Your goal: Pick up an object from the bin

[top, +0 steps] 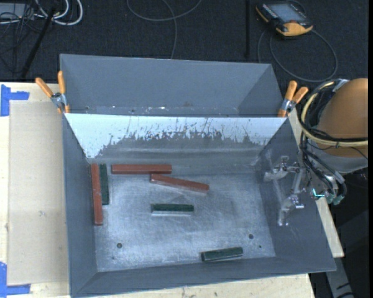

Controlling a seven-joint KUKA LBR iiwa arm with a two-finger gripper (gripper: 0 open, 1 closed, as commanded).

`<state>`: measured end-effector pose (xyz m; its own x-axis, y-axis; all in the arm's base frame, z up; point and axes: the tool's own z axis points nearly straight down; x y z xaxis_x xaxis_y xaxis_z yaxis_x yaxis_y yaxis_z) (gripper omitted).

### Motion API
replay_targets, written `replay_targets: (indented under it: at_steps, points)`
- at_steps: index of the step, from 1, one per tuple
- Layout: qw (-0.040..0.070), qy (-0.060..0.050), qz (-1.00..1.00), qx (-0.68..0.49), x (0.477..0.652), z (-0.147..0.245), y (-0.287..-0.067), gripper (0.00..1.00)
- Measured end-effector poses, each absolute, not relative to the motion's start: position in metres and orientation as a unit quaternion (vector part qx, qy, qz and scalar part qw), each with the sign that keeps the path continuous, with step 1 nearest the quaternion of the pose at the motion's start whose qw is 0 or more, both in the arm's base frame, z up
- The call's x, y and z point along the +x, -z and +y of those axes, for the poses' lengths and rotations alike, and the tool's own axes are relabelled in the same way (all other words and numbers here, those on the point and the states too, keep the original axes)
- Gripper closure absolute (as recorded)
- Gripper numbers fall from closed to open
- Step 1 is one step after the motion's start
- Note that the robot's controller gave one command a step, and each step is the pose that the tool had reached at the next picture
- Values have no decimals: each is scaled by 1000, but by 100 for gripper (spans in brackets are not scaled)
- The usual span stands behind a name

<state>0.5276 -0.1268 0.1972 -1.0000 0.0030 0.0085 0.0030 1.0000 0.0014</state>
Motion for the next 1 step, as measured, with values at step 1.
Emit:
replay_targets:
  at_steps: [1]
  points:
    - [1,0,-1000,0,529,-126,-201,0]
